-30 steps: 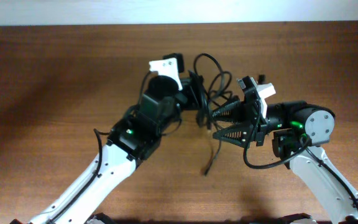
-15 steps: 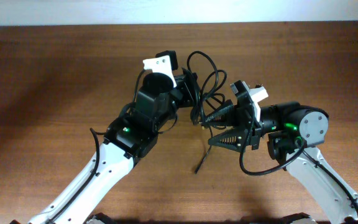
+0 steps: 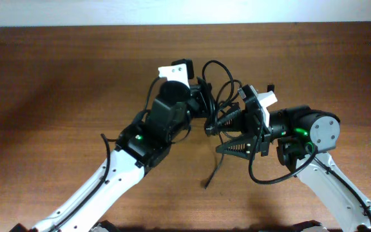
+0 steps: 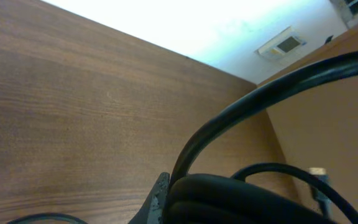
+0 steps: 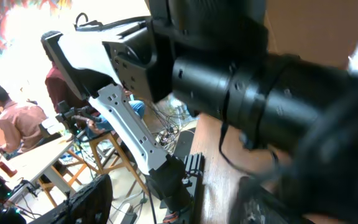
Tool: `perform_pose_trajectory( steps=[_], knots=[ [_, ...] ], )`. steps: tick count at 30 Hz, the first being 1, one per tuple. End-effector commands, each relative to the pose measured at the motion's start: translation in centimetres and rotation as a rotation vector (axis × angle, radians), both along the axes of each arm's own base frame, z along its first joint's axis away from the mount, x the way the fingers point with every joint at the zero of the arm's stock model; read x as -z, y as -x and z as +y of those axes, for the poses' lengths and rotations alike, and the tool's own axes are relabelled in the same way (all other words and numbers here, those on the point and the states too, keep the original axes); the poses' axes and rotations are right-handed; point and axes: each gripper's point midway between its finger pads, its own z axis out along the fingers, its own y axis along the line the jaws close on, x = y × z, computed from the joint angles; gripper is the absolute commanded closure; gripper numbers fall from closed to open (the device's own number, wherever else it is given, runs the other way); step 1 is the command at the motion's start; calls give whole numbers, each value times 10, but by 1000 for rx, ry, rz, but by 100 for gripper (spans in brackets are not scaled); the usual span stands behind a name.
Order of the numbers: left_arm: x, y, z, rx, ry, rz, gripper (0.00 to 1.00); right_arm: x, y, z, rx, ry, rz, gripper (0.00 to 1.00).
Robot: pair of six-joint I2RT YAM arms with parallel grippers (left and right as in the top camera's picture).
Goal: Untangle cables
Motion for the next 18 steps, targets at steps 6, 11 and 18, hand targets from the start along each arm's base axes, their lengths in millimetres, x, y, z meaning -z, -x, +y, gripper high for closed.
perform_pose_trajectory(
  steps=[6,11,18],
  knots=[
    [20,10,-24,84,-62,21,100,-9,-11,-7,63,-25,-22,65],
    [26,10,-18,112,-159,-17,100,-11,-26,-19,131,-29,21,96],
    [58,6,29,-49,-395,42,100,-11,-31,-25,158,-31,24,96]
  ],
)
